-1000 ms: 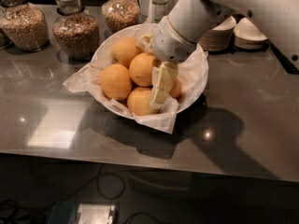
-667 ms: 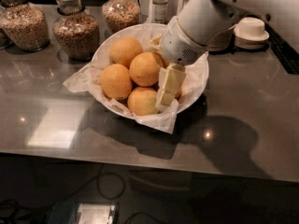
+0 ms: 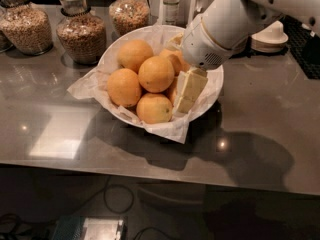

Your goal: Pick orange from white bowl

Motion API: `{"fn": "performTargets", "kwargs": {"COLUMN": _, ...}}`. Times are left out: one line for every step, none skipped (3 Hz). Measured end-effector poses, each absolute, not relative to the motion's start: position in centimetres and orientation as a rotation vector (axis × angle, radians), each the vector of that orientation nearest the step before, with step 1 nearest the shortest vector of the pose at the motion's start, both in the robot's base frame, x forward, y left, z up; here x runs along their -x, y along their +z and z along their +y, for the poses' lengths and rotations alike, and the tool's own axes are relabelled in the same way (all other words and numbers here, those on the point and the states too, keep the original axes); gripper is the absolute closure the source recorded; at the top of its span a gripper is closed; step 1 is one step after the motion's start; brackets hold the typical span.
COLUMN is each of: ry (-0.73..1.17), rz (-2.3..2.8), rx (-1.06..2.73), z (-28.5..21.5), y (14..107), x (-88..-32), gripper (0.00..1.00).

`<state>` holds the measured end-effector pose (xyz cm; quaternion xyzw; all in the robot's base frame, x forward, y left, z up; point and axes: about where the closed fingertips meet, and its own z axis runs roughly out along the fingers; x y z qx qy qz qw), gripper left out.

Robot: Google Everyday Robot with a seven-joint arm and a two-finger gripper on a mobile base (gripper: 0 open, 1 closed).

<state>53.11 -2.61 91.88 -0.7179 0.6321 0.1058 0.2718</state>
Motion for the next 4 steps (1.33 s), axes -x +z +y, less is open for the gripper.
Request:
{"fn": "performTargets", "kwargs": {"ry": 0.289, "rz": 1.634, "rx": 1.964, "z": -1.2, "y": 92.4, "x": -53.6, "gripper": 0.00}}
{"fn": "performTargets", "kwargs": {"ry": 0.286, "rz": 1.558, "rx": 2.004, "z": 0.3, "y": 93.3, "x": -53.6, "gripper": 0.00}}
{"fn": "performTargets", "kwargs": {"ry": 0.308, "rz": 1.540, "rx": 2.038, "z": 0.9, "y": 92.9, "x": -53.7, "gripper": 0.00}}
{"fn": "performTargets", "kwargs": {"ry": 0.366, "rz": 1.574, "rx": 2.054, "z": 0.7, "y": 91.2, "x": -53.6, "gripper": 0.00}}
